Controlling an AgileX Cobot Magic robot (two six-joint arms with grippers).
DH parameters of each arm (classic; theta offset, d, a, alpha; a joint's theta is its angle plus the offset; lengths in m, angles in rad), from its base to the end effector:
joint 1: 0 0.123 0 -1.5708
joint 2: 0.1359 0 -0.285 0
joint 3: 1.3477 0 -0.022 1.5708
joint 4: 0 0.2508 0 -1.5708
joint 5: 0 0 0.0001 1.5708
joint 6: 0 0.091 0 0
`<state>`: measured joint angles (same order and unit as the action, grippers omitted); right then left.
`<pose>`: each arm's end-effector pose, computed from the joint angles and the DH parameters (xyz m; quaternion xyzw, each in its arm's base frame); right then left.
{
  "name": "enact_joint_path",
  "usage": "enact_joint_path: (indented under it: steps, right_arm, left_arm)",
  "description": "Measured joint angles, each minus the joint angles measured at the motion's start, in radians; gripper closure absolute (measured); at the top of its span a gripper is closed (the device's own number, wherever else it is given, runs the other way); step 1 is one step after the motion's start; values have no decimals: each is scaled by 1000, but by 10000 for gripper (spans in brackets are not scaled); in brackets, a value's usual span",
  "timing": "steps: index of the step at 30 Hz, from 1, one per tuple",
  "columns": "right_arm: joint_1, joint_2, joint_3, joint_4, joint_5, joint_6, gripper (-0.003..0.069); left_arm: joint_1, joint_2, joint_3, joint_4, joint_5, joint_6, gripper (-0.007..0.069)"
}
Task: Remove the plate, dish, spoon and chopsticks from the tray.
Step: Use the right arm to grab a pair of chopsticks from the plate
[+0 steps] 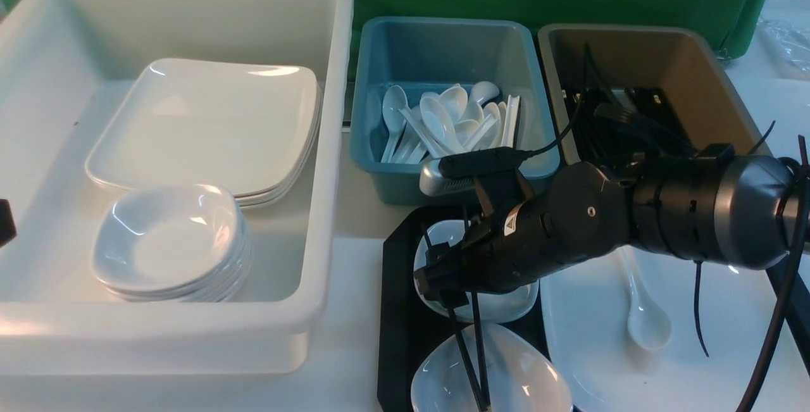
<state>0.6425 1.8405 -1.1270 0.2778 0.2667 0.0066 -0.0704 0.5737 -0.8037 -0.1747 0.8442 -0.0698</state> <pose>0.3051 0.2366 0.1855 -0.1839 0.9228 0.1797 0.2869 0.0924 -0.0184 0.3629 -0.0175 0.8636 -0.1200 0.4894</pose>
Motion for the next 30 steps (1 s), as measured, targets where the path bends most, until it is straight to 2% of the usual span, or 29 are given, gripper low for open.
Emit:
enact_joint_path:
  steps: [2,3,5,7,10,17,30]
  right_arm:
    - [0,0,-1,0,-1,0,209]
    - [0,0,-1,0,-3,0,263]
    - [0,0,-1,0,-9,0,321]
    - [0,0,-1,0,-16,0,347]
    - [0,0,-1,0,-26,0,329]
    - [0,0,-1,0,-42,0,228]
    - [0,21,-1,1,-70,0,218]
  left_arm:
    - [0,0,0,0,0,0,608]
    - [0,0,0,0,0,1,608]
    - [0,0,0,0,0,1,608]
    - [0,0,0,0,0,4,608]
    - [0,0,0,0,0,12,608]
    - [0,0,0,0,0,24,608]
    - [0,0,0,0,-9,25,608]
